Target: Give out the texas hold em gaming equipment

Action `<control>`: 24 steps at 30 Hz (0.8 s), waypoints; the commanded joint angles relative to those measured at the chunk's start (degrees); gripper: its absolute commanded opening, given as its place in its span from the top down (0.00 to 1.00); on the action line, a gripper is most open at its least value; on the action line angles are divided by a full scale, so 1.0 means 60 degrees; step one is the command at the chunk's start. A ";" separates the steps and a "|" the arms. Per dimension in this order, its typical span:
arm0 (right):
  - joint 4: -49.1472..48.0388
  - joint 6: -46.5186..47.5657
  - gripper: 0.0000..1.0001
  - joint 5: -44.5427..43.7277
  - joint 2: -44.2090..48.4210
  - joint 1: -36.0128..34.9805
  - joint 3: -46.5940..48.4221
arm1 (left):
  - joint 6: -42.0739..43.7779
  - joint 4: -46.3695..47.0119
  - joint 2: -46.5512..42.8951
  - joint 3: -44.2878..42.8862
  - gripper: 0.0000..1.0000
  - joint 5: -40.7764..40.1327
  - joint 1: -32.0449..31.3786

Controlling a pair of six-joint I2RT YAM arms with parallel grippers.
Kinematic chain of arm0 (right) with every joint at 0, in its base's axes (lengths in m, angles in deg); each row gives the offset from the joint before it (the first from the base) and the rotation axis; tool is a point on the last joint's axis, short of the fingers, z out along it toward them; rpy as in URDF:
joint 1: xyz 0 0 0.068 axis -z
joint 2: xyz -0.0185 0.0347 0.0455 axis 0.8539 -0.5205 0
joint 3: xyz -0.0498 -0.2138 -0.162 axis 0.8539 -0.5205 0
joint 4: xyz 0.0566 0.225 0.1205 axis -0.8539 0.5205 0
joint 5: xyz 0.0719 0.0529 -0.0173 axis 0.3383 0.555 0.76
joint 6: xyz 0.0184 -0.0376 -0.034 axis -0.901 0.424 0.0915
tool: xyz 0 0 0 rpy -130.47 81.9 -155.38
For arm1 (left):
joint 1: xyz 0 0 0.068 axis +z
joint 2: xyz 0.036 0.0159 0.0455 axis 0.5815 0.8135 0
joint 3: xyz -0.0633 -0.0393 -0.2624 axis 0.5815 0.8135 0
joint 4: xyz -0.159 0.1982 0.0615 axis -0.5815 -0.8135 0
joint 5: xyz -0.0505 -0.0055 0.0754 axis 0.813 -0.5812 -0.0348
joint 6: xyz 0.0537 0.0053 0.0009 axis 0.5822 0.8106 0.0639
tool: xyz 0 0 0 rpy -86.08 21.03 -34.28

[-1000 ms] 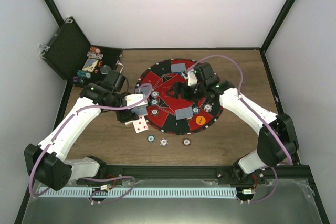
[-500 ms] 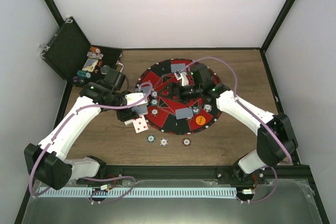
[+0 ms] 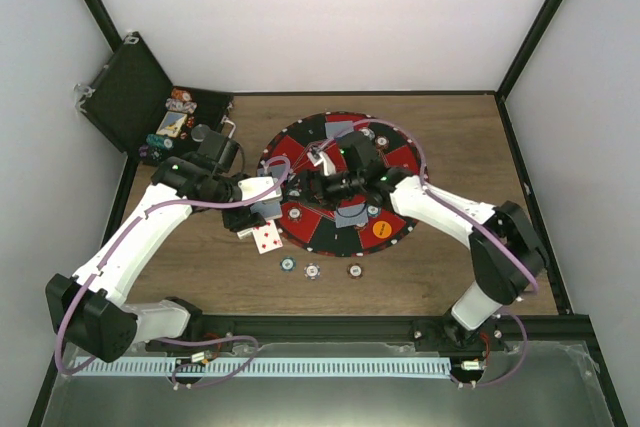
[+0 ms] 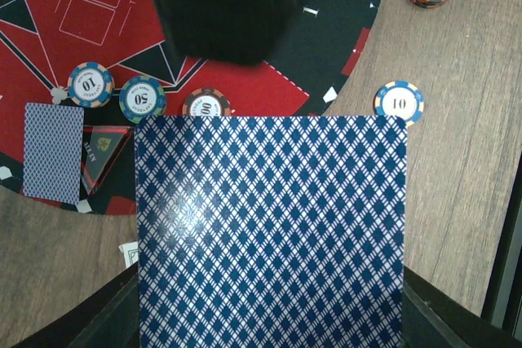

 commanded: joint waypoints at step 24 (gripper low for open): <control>-0.1349 -0.0517 0.12 0.1279 -0.3262 -0.1021 0.2079 | -0.0044 0.0110 0.0710 -0.0909 0.96 0.0526 -0.0016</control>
